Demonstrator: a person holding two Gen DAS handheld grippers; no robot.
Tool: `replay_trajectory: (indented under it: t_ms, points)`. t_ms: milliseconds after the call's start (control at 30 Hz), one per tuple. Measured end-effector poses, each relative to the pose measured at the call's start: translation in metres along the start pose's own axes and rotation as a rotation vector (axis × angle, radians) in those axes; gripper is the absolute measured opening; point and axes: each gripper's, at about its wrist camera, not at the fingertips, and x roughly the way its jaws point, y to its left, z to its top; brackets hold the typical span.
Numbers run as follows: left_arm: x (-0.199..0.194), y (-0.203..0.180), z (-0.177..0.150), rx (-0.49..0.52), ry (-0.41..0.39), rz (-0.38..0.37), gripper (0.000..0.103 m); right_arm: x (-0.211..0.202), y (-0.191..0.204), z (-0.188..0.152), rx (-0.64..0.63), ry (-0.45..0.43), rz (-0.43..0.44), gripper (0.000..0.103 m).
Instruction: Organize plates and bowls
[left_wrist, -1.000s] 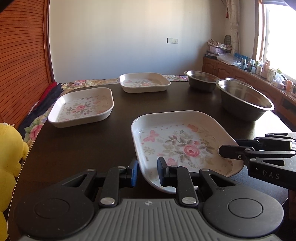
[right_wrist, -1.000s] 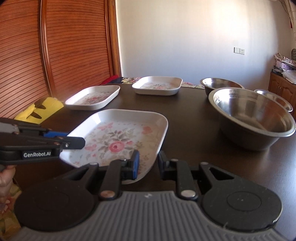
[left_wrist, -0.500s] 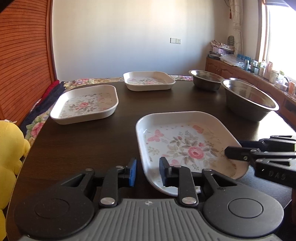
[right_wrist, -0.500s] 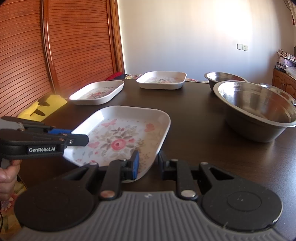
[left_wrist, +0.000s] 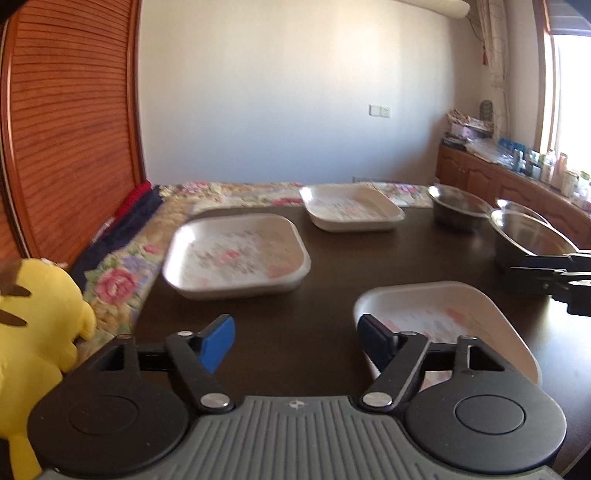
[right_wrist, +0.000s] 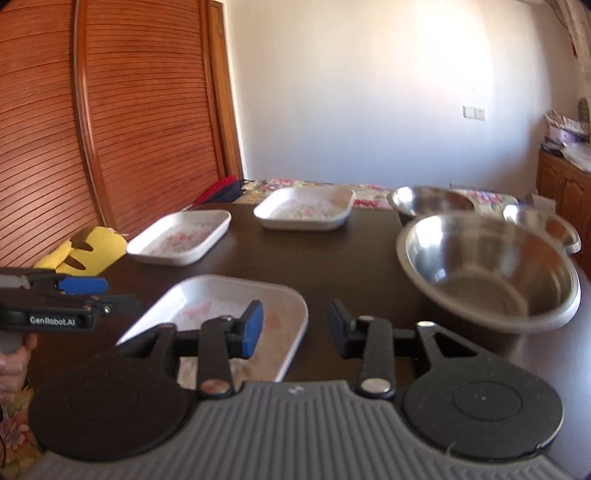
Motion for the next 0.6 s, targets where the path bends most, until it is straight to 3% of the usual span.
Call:
replay_trajectory:
  t_ms: [267,600]
  points:
    - [0.016,0.047,0.030,-0.012,-0.022,0.055,0.082,0.024,0.028,0.037,-0.124,-0.010,0.071,0.050]
    - [0.049,0.079,0.048,-0.023,-0.001,0.066,0.082,0.069,0.061,0.070,-0.163,0.034,0.161,0.050]
